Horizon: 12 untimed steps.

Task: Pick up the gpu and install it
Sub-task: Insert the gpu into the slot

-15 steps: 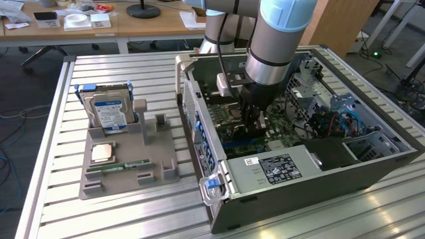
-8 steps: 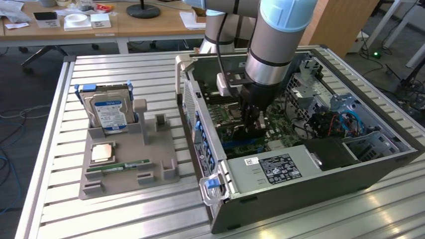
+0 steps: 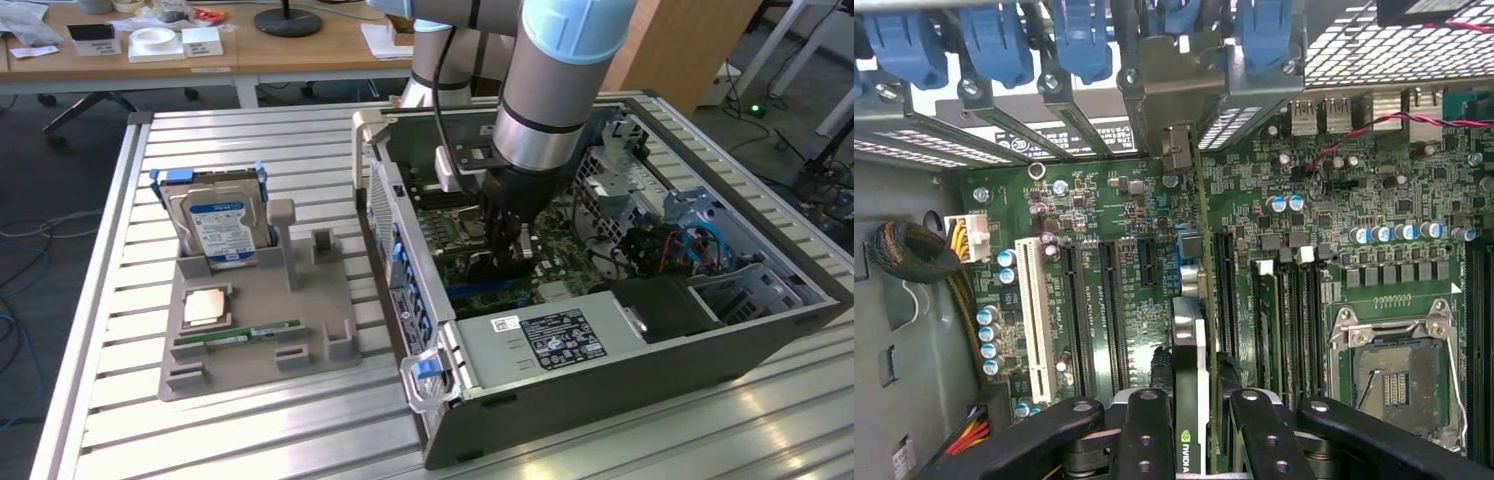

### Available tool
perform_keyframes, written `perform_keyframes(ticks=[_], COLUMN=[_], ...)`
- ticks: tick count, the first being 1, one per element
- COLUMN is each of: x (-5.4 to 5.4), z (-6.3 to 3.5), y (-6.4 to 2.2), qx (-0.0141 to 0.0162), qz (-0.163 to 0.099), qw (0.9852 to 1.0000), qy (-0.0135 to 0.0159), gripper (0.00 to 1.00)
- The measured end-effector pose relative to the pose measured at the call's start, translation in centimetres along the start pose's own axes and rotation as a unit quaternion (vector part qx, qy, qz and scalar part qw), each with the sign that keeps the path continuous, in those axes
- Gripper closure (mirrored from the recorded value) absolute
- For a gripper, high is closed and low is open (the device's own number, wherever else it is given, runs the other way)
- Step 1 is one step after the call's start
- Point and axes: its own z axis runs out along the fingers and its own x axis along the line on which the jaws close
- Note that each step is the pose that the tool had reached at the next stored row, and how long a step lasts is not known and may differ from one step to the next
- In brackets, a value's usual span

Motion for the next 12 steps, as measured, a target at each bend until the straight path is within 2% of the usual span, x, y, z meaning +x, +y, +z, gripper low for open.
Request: perform_keyframes(ticks=[5, 8, 12], x=[0.00, 0.00, 0.00], z=[0.01, 0.01, 0.02], y=[0.00, 0.00, 0.00], qx=[0.0000, 0.0003, 0.0004], qz=[0.000, 0.000, 0.000], qw=[1.0000, 1.0000, 1.0000], qy=[0.0004, 0.0030, 0.0046], gripper=[0.74, 0.74, 0.74])
